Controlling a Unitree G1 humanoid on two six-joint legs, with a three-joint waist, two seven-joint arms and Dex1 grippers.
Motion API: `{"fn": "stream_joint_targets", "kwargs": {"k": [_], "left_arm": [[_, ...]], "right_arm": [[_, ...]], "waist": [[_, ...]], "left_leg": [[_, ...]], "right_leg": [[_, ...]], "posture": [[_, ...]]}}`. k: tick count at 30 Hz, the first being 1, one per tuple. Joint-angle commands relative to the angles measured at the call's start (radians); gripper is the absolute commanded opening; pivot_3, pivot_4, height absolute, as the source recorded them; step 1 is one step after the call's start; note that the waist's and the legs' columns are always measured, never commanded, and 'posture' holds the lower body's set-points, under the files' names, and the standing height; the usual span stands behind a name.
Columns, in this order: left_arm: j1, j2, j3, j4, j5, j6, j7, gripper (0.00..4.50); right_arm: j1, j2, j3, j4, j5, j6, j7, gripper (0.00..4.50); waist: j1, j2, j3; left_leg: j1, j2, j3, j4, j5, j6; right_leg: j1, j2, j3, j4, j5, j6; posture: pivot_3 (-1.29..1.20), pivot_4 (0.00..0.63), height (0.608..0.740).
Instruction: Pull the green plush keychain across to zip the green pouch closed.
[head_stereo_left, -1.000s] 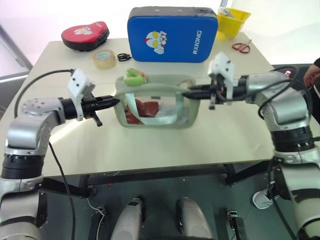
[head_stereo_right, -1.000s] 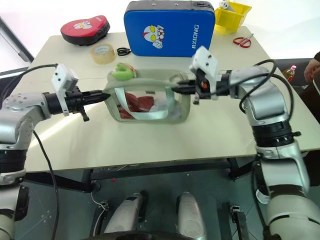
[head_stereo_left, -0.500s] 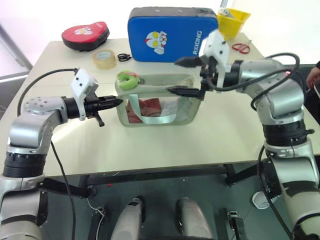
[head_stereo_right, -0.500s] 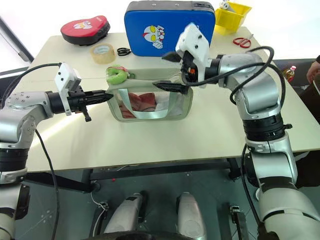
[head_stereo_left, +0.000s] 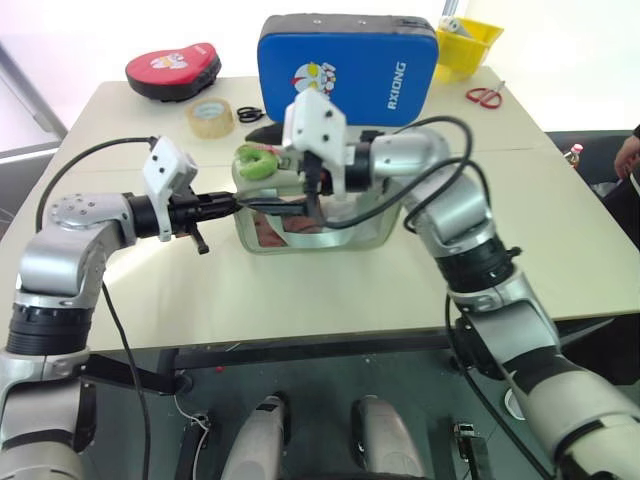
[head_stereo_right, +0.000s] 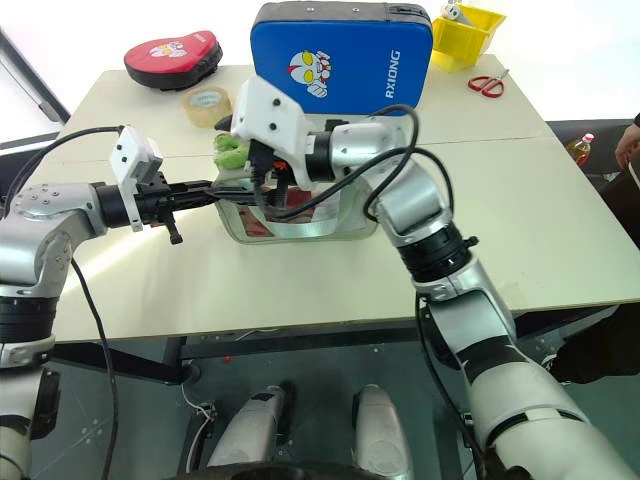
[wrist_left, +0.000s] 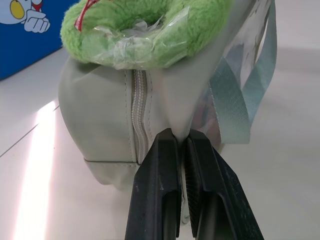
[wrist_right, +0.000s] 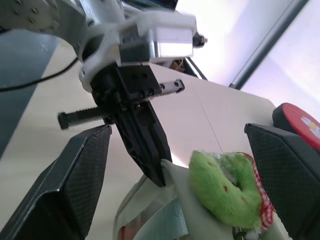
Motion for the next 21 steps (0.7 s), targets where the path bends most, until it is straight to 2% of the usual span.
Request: {"fn": "stream_joint_targets", "kwargs": {"k": [1,3,6,13,21], "left_arm": [[-0.012,0.011,0.020,-0.035,-0.011,-0.012,-0.003,0.00],[-0.012,0.013,0.021,-0.036,-0.012,-0.010,-0.003,0.00],[-0.011,0.015,0.022,-0.040,-0.013,-0.007,-0.003,0.00],[0.001,0.018,0.032,-0.058,-0.018,0.003,0.005,0.00],[0.003,0.016,0.037,-0.057,-0.018,0.004,0.020,0.00]], "right_arm": [[-0.062,0.026,0.004,0.089,-0.065,-0.121,-0.023,4.42],[-0.075,0.037,0.014,0.142,-0.095,-0.170,-0.023,4.42],[-0.097,0.057,0.008,0.209,-0.117,-0.206,-0.029,3.54],[-0.115,0.057,-0.018,0.236,-0.136,-0.212,-0.024,0.06],[-0.170,0.037,-0.155,0.251,-0.096,-0.071,-0.140,0.06]], "waist": [[0.000,0.000,0.000],[0.000,0.000,0.000],[-0.001,0.000,0.000],[0.000,0.000,0.000],[0.001,0.000,0.000]], "left_leg": [[0.000,0.000,0.000,0.000,0.000,0.000],[0.000,0.000,0.000,0.000,0.000,0.000],[0.000,0.001,0.000,0.000,0.000,0.000],[0.000,0.003,-0.001,-0.001,0.000,0.000],[0.000,0.003,-0.002,-0.001,0.000,-0.001]], "right_leg": [[0.000,0.000,0.000,0.000,0.000,0.000],[0.000,0.000,0.000,0.000,0.000,0.000],[0.000,0.002,0.000,0.000,0.000,-0.001],[0.000,0.004,0.000,0.000,0.001,-0.002],[-0.001,0.004,0.000,0.000,0.001,-0.002]], "posture": [[0.00,0.150,0.740],[0.00,0.150,0.740],[0.00,0.150,0.740],[0.00,0.150,0.740],[0.00,0.150,0.740]]}}
